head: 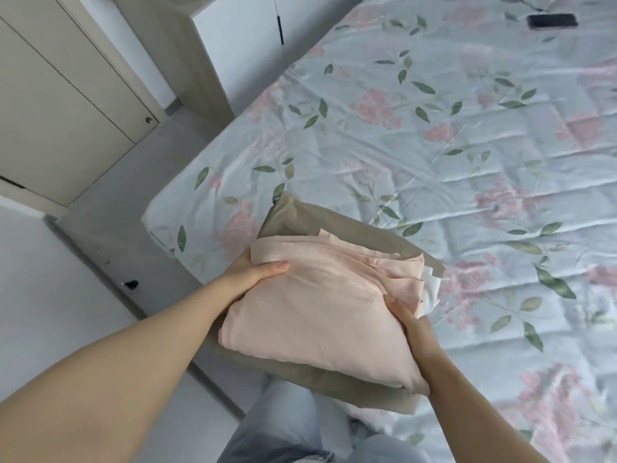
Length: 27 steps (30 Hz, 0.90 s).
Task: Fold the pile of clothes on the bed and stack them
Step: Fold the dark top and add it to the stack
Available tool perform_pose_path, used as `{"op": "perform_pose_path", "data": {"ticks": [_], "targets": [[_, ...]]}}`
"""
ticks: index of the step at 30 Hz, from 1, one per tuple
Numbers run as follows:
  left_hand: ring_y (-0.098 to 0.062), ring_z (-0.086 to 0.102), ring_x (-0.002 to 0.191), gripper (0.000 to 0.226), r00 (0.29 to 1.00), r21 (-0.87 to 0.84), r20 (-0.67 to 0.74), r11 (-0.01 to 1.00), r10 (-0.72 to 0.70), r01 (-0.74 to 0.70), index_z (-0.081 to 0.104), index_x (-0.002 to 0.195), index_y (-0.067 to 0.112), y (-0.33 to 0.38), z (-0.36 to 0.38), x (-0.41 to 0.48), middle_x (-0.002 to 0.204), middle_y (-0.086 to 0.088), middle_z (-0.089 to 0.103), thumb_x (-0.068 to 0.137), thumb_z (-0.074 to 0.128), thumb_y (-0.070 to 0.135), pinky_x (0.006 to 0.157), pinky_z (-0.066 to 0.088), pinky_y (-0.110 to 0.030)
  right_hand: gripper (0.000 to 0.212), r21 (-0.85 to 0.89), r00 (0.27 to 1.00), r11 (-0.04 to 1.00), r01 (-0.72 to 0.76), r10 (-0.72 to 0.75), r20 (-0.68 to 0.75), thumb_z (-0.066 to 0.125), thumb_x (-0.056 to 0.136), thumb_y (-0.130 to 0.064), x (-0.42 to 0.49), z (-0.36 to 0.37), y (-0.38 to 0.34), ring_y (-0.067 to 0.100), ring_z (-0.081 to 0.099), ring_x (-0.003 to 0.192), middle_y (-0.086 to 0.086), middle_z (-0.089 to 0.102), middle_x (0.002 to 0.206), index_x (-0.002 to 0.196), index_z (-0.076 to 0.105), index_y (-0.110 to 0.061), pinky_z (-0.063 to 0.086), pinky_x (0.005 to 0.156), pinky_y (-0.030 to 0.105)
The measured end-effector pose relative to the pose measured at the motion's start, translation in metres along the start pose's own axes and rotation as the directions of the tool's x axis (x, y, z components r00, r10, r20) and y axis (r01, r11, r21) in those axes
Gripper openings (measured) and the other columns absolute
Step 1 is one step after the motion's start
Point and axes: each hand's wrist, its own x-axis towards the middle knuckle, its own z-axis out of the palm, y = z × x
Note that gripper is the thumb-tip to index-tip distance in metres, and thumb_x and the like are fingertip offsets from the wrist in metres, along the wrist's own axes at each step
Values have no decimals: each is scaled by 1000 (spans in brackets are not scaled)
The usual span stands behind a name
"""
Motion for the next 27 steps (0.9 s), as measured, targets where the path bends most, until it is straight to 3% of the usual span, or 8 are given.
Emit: {"op": "perform_pose_path", "data": {"ticks": [4,8,11,15,19,21,24,27], "targets": [[12,54,78,62,996,111,90,994,12,-22,52,100,38,23,-39,64,94,22,57,49,86,44,57,40,-5,29,81,989,996,-40,51,-137,65,85,-32,30,51,-2,16,65,96,1,71,105,112,64,-21,50,81,30],[7,52,85,78,987,244,157,968,25,-63,49,106,35,35,-68,127,96,20,56,38,85,53,70,40,-12,18,208,956,977,-47,104,-274,68,83,-29,56,97,1,5,69,75,-4,72,91,100,67,-22,49,57,15],[1,56,88,83,988,308,154,950,9,-56,51,111,33,28,-77,171,104,13,59,36,78,58,69,43,-7,15,240,934,970,-35,118,-337,68,84,-28,77,119,9,4,69,78,-5,72,92,99,65,-25,49,58,14],[-18,52,115,89,978,498,181,867,-100,-3,50,119,32,-5,-79,212,114,10,58,42,84,63,98,42,-32,35,279,903,942,-187,277,-330,69,84,-32,104,139,35,14,64,93,1,68,106,115,58,-20,47,65,23],[-10,50,111,83,981,515,187,856,-48,-56,47,131,22,-29,-77,226,124,5,57,61,82,49,81,38,-13,40,220,845,937,-273,342,-410,72,81,-36,118,152,61,17,63,95,5,67,109,115,60,-18,52,75,30],[-16,47,120,94,992,554,128,829,13,-82,38,137,20,-28,-74,223,135,-1,50,60,81,53,92,38,-25,41,236,826,939,-251,335,-453,72,81,-35,120,154,59,21,62,99,7,66,111,116,57,-17,51,89,37],[-30,36,132,99,958,785,38,585,285,-205,25,145,22,-14,-68,196,145,-9,36,67,76,55,104,32,-46,55,76,735,928,-366,338,-588,70,79,-43,115,155,49,27,56,110,10,58,121,119,47,-13,44,96,42],[-38,48,119,61,726,810,128,351,675,-469,50,132,13,-4,-59,148,131,-16,49,77,68,34,97,36,-49,66,-288,607,888,-357,-13,-794,59,87,-43,91,167,31,27,37,133,5,37,147,142,33,-17,28,107,43]]}}
